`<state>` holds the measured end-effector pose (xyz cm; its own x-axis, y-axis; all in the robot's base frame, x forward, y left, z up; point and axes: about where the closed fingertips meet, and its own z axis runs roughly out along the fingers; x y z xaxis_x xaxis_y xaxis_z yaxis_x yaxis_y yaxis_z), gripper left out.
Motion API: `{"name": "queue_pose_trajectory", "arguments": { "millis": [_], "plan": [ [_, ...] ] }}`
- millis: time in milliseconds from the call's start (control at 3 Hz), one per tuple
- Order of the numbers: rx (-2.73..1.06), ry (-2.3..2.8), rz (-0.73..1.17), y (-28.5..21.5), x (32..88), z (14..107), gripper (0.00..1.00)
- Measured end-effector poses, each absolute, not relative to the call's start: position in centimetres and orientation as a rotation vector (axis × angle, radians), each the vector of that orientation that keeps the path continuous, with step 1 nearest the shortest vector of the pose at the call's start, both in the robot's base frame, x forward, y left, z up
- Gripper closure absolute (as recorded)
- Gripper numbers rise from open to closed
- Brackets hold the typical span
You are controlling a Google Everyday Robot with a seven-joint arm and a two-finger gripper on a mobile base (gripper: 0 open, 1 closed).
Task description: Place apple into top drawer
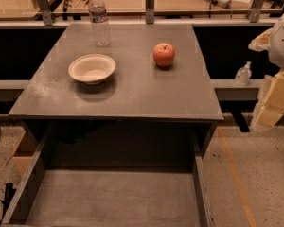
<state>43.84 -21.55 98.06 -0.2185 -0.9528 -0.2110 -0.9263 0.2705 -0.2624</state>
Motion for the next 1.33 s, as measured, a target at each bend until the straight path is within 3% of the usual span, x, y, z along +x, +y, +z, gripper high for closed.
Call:
{"name": "queue_pose_trajectory", "arguments": {
  "millis": [667,1333],
  "plan": [
    [-1.606,2.186,-0.052,-20.9,45.6,97.9,0.0],
    [-1.188,2.025,0.261,-17.7,56.0,96.8,0.0]
  ]
}}
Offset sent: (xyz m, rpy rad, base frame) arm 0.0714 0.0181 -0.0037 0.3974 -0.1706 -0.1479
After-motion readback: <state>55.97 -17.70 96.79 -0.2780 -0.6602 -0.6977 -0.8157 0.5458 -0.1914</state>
